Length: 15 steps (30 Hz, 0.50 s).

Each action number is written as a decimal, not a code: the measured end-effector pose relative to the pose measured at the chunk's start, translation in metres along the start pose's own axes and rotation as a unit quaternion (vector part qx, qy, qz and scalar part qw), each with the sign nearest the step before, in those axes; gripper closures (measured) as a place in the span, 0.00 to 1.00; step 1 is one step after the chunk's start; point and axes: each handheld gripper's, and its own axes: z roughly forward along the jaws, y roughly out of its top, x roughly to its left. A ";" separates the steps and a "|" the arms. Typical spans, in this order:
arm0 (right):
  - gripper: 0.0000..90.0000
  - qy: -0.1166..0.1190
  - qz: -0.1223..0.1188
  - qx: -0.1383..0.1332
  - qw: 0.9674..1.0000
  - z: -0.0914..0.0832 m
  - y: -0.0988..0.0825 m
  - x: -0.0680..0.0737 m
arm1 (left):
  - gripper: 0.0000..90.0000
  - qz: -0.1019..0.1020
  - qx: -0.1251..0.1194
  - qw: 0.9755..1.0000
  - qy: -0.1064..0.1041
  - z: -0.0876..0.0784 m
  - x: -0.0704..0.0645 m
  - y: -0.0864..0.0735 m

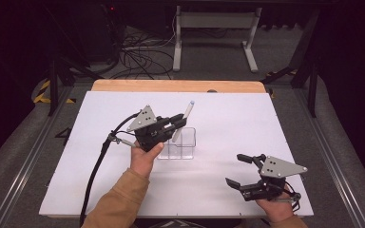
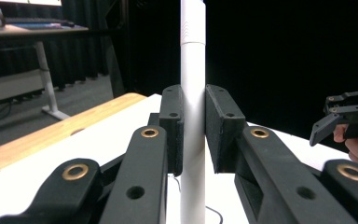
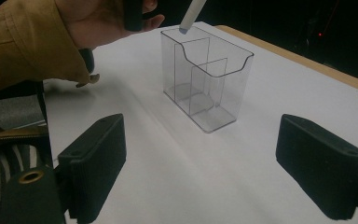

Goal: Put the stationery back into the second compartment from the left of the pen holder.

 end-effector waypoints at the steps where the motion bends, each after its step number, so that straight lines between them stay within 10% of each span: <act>1: 0.18 0.000 -0.001 -0.001 1.000 0.000 0.000 0.000 | 0.87 -0.002 0.000 1.000 0.001 0.000 0.001 -0.001; 15: 0.18 0.001 -0.003 0.001 1.000 0.000 0.000 0.001 | 0.87 -0.003 0.007 1.000 -0.003 0.005 0.010 -0.012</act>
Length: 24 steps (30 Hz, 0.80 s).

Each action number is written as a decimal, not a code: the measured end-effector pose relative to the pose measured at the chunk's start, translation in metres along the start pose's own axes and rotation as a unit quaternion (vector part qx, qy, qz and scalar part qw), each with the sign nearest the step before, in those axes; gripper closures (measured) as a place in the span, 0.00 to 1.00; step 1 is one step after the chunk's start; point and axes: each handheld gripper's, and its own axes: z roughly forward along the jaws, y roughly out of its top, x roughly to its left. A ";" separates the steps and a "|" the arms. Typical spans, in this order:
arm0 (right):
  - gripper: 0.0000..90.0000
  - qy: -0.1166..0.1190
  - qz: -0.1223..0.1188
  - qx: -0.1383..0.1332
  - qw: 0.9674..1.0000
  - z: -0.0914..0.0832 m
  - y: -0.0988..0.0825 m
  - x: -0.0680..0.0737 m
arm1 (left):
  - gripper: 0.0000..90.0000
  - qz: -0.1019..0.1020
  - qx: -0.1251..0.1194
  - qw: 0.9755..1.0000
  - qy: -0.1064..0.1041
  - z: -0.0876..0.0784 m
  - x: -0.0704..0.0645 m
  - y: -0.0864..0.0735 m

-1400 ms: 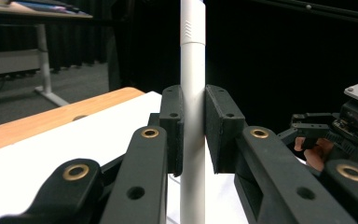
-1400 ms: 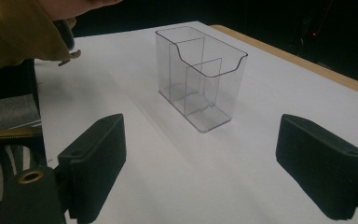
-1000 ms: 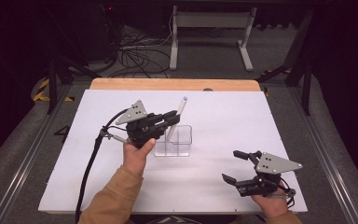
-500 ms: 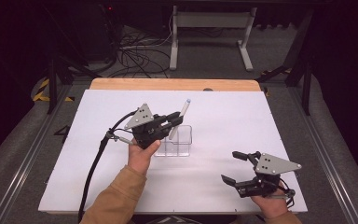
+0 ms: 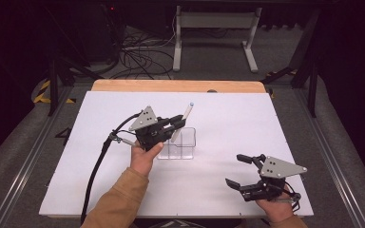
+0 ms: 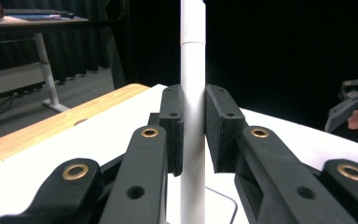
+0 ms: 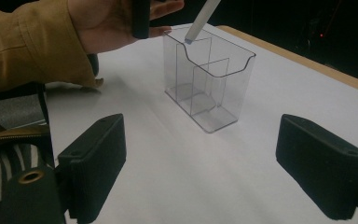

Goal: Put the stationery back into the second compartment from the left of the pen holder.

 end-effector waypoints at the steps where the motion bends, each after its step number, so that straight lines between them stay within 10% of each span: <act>1: 0.18 0.000 0.000 0.000 1.000 0.000 0.000 0.000 | 0.87 -0.003 0.000 1.000 0.001 0.000 0.001 -0.001; 24: 0.18 0.005 -0.003 -0.001 1.000 0.000 0.001 0.001 | 0.87 -0.002 0.034 0.999 -0.004 -0.001 0.001 -0.017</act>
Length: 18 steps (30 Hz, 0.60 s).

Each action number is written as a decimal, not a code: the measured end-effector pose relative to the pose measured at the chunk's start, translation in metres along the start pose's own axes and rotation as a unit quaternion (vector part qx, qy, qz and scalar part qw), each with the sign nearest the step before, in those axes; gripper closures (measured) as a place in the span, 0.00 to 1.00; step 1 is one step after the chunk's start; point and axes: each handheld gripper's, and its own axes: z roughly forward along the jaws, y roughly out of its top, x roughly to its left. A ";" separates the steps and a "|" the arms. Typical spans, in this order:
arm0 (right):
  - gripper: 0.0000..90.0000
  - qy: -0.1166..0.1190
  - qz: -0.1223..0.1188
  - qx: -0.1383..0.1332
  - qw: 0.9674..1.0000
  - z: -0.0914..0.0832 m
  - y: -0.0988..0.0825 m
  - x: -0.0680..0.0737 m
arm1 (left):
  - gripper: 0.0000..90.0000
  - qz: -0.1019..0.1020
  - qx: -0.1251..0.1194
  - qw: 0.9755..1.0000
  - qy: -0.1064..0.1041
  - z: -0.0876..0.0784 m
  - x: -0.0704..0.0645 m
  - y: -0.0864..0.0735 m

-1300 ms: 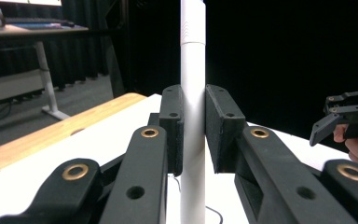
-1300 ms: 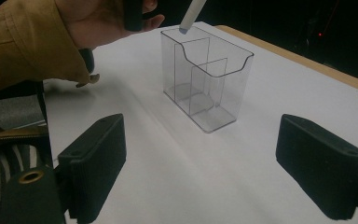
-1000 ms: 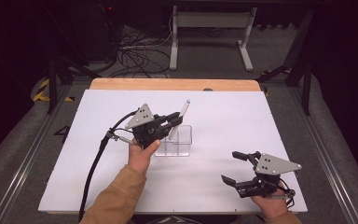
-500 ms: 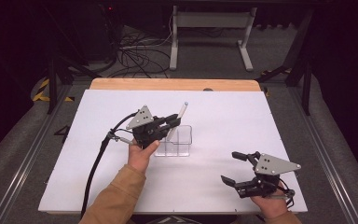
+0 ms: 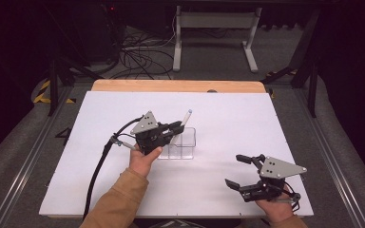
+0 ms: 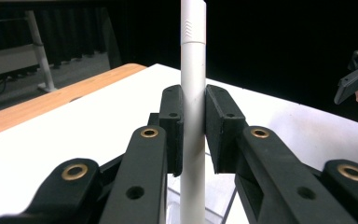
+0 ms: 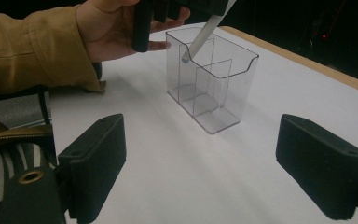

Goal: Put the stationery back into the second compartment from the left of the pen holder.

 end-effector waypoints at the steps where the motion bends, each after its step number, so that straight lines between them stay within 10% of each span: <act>1: 0.18 0.000 0.000 0.000 1.000 0.000 0.000 0.000 | 0.87 0.001 0.002 1.000 0.001 0.000 0.000 0.000; 6: 0.18 -0.002 0.000 -0.005 1.000 -0.002 0.001 -0.001 | 0.87 0.005 0.006 1.000 0.008 -0.001 -0.003 0.001; 18: 0.18 -0.003 0.003 -0.005 1.000 -0.002 0.000 -0.002 | 0.40 -0.005 -0.009 1.000 0.027 -0.032 -0.015 0.024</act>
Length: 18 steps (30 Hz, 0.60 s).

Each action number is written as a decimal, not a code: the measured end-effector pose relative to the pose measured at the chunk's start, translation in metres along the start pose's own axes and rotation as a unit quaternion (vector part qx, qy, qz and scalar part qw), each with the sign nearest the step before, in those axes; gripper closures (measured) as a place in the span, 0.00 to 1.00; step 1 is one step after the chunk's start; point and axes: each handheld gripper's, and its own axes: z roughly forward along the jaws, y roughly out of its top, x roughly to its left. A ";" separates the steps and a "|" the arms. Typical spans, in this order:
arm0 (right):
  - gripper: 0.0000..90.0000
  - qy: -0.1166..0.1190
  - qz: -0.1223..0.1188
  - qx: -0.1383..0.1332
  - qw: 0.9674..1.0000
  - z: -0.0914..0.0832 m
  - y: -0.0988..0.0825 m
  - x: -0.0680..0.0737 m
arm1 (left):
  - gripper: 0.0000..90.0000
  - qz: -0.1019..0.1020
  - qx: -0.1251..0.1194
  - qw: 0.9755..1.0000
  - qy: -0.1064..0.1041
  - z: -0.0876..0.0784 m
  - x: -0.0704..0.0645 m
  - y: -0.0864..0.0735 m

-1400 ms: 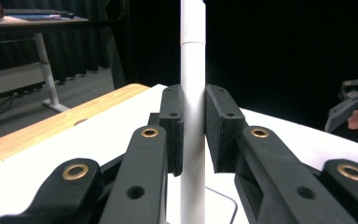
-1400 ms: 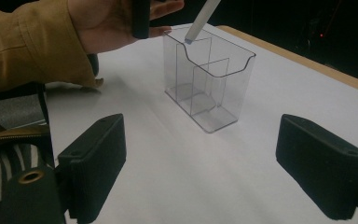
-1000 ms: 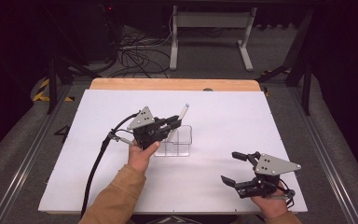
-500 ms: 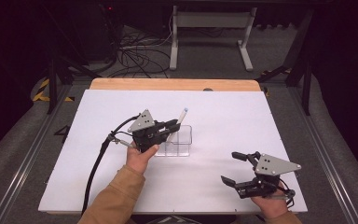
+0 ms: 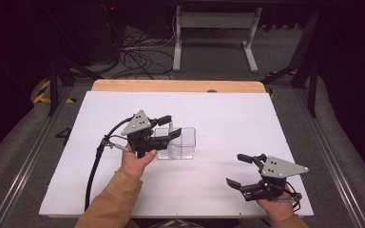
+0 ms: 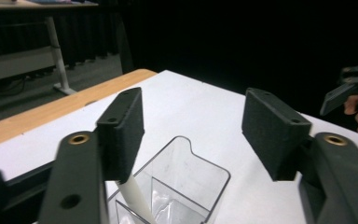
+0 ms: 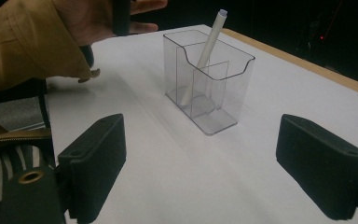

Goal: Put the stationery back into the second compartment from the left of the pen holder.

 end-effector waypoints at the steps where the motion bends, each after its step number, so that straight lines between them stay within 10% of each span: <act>1: 0.18 0.001 0.001 0.000 1.000 0.000 0.000 0.000 | 0.38 0.001 -0.002 1.000 0.000 -0.003 -0.001 0.002; 18: 0.18 0.000 0.002 -0.003 1.000 0.001 0.000 -0.001 | 0.21 -0.005 -0.006 1.000 0.006 -0.033 -0.009 0.017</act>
